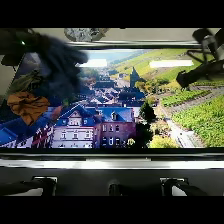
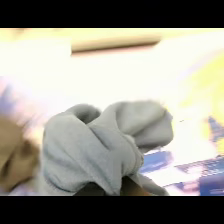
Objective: Fold the shirts.
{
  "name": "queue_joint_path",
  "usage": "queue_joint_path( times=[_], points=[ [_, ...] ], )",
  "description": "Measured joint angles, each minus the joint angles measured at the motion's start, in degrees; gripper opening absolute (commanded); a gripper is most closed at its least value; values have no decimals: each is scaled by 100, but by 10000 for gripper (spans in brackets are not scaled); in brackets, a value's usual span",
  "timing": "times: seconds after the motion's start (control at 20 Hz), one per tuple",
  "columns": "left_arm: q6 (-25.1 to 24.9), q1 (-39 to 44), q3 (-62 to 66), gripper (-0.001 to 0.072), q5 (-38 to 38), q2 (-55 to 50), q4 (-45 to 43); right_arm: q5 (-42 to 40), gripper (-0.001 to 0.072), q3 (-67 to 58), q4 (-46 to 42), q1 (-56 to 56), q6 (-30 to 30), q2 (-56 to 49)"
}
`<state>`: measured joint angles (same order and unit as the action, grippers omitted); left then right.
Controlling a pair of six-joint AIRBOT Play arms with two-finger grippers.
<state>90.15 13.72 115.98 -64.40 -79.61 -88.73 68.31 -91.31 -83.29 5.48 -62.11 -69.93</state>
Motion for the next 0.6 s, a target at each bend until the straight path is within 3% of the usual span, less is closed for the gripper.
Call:
queue_joint_path(
  times=[0.3, 0.55, 0.6],
  points=[
    [9, 1676, -428, 27, 94, 765, -4, 638, 626, 0, -212, -2, 2, 1156],
    [28, 2439, -1827, 30, 295, 437, 15, 1558, 602, 46, -308, -2, 0, 1377],
    [31, 2522, -2094, 58, 369, 269, 122, 1690, 602, 90, -310, -2, 0, 1327]
  ],
)
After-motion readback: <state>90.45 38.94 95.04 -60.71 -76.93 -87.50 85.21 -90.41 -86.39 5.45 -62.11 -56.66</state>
